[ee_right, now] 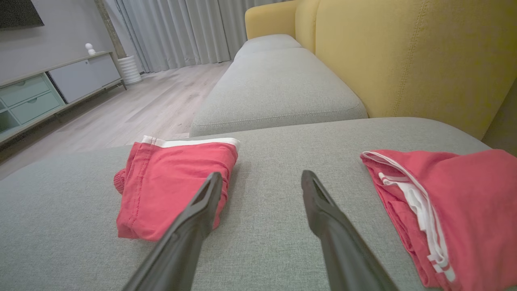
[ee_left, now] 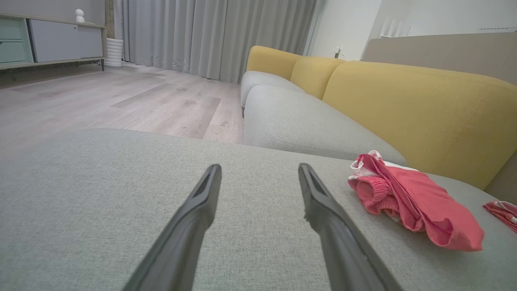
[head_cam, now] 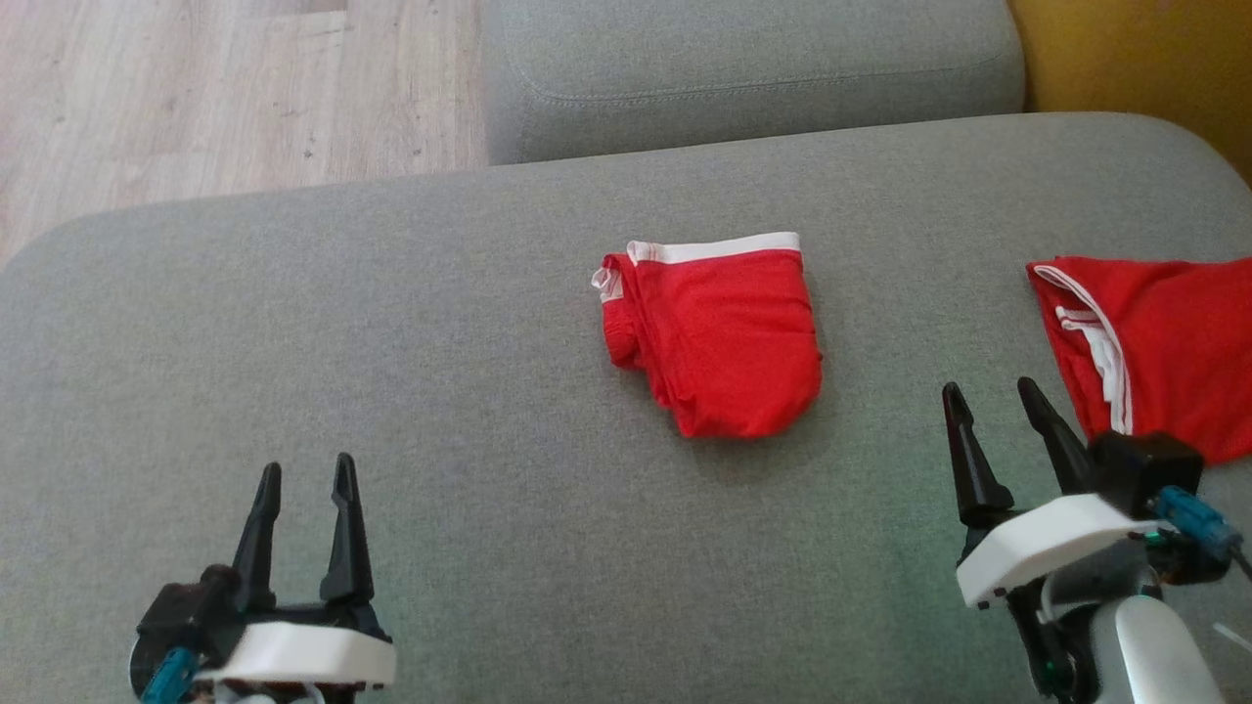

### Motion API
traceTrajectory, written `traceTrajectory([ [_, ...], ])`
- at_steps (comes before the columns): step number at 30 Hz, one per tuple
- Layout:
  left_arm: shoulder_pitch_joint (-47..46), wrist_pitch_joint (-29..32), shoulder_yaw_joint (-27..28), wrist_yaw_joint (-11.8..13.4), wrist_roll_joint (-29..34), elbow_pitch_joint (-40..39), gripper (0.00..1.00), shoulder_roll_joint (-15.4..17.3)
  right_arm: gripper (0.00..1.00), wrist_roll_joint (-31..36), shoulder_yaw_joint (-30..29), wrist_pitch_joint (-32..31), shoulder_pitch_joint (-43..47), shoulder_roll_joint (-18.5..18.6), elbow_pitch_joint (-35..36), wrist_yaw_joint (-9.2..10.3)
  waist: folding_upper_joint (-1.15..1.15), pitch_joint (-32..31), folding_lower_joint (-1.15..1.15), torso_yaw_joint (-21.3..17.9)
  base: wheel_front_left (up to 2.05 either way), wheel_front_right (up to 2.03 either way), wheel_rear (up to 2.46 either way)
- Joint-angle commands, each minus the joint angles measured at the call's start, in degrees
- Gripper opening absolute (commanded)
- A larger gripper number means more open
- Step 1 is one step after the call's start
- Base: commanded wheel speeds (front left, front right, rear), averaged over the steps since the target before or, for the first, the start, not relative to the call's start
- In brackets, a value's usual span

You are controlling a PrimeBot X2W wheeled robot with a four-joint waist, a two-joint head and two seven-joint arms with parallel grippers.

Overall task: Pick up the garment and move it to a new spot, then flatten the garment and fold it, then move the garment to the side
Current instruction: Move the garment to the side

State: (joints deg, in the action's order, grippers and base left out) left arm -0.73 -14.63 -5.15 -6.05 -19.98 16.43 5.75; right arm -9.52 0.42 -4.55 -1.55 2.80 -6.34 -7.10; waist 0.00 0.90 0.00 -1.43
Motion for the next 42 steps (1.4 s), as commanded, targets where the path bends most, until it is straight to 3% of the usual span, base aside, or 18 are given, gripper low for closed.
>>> traceTrajectory([
  [1, -1.15, -0.37, 2.34, -0.02, 0.88, -1.79, 1.0, 0.64, 1.0, -0.12, 1.15, -0.08, -1.45, 0.09, 2.22, -0.39, 0.0, 0.01, 0.0, 0.01, 0.0, 0.0, 0.0],
  [10, -1.77, -0.37, 1.87, -0.12, 1.07, -2.17, 1.0, 0.5, 1.0, -2.93, 1.04, -0.89, -2.38, 0.08, 2.19, -0.39, 0.0, 1.7, 0.0, 0.73, 0.0, 0.0, 0.0],
  [17, -4.48, -0.37, 0.49, -0.2, 1.68, -3.37, 1.0, 0.12, 1.0, -6.51, 1.85, -9.84, -11.72, 0.08, 0.63, -0.39, 0.0, 6.23, 0.0, 2.88, 0.0, 0.0, 0.0],
  [27, -8.74, -0.37, -2.9, -0.62, 2.34, -3.55, 1.0, -1.0, 1.0, -6.09, 2.33, -18.74, -26.17, 0.08, -17.05, -0.39, 0.0, 10.87, 0.0, 8.14, 0.0, 0.0, 0.0],
  [36, -9.22, -0.37, -3.59, -0.84, 2.34, -2.82, 1.0, -1.47, 1.0, -6.37, 1.61, -18.2, -31.74, 0.08, -30.3, -0.39, 0.0, 11.64, 0.0, 9.55, 0.0, 0.0, 0.0],
  [37, -9.11, -0.37, -3.43, -0.84, 2.33, -2.77, 1.0, -1.49, 0.29, -6.53, 2.27, -18.31, -32.17, 0.08, -31.18, -0.39, 0.0, 11.58, 0.0, 9.3, 0.0, 0.0, 0.0],
  [38, -8.95, -0.37, -3.17, -0.82, 2.29, -2.74, 1.0, -1.49, 0.0, -6.43, 3.17, -18.38, -32.64, 0.08, -31.75, -0.39, 0.0, 11.52, 0.0, 8.86, 0.0, 0.0, 0.0],
  [42, -8.65, -0.37, -2.36, -0.87, 2.16, -2.79, 1.0, -1.42, 0.0, -6.46, 7.23, -19.36, -34.52, 0.62, -32.01, -0.39, 0.0, 11.28, 0.0, 6.42, 0.0, 0.0, 0.0],
])
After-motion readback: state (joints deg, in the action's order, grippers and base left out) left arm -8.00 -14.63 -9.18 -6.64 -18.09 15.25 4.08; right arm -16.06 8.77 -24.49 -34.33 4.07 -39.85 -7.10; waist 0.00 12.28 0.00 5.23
